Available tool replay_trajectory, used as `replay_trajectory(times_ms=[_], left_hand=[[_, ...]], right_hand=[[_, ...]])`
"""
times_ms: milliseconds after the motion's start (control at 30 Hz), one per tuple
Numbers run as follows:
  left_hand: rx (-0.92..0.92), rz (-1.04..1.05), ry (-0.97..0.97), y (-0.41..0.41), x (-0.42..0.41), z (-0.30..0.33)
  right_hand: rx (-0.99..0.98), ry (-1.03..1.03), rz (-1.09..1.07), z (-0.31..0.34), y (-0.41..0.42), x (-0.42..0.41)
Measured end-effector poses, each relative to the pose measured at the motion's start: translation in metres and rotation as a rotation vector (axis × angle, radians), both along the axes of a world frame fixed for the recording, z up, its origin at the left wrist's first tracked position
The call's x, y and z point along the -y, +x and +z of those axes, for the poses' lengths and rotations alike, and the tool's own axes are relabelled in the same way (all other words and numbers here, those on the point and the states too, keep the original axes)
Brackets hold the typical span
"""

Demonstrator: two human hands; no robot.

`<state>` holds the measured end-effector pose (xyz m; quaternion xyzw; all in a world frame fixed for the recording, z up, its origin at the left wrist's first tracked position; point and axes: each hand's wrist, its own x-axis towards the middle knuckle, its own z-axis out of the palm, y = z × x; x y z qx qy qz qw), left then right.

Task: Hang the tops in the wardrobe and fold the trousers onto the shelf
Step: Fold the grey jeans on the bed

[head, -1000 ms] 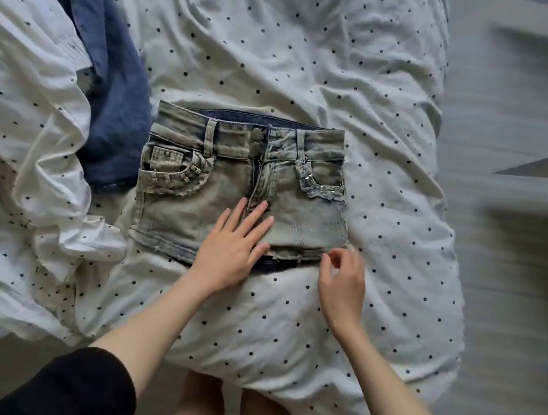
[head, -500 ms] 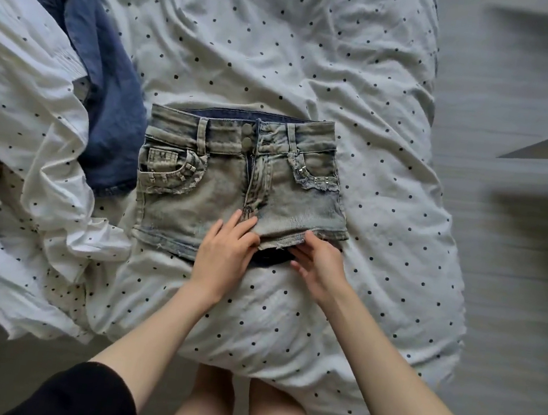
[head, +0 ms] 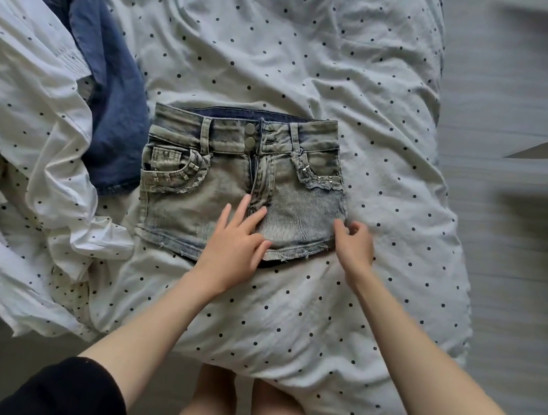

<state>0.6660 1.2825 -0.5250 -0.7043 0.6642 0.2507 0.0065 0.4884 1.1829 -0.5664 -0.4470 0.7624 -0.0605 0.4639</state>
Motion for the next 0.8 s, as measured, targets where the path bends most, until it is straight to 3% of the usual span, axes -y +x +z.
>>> replay_trajectory(times_ms=[67, 133, 300, 400, 500, 600, 800], left_hand=[[0.007, -0.008, -0.07, -0.001, 0.002, -0.006], [0.032, 0.035, 0.002, 0.002, 0.008, -0.013], [0.168, 0.022, 0.234, 0.009, 0.022, -0.034], [0.11, 0.049, 0.271, 0.009, 0.027, -0.034], [-0.167, 0.17, 0.207, 0.01, 0.023, -0.019], [-0.55, 0.528, 0.126, 0.019, 0.015, 0.006], [-0.813, 0.939, -0.147, 0.086, -0.006, 0.061]], right_hand=[[-0.1, -0.029, 0.171, -0.004, -0.001, 0.009], [-0.085, 0.006, 0.241, -0.006, -0.001, 0.021], [0.084, 0.095, 0.183, 0.001, -0.003, 0.044], [0.03, -0.056, 0.233, 0.021, 0.002, 0.044], [0.024, -0.238, 0.275, 0.056, 0.015, 0.032], [0.105, -0.361, 0.331, 0.091, 0.038, 0.014], [0.241, -0.512, 0.627, 0.141, 0.116, -0.03]])
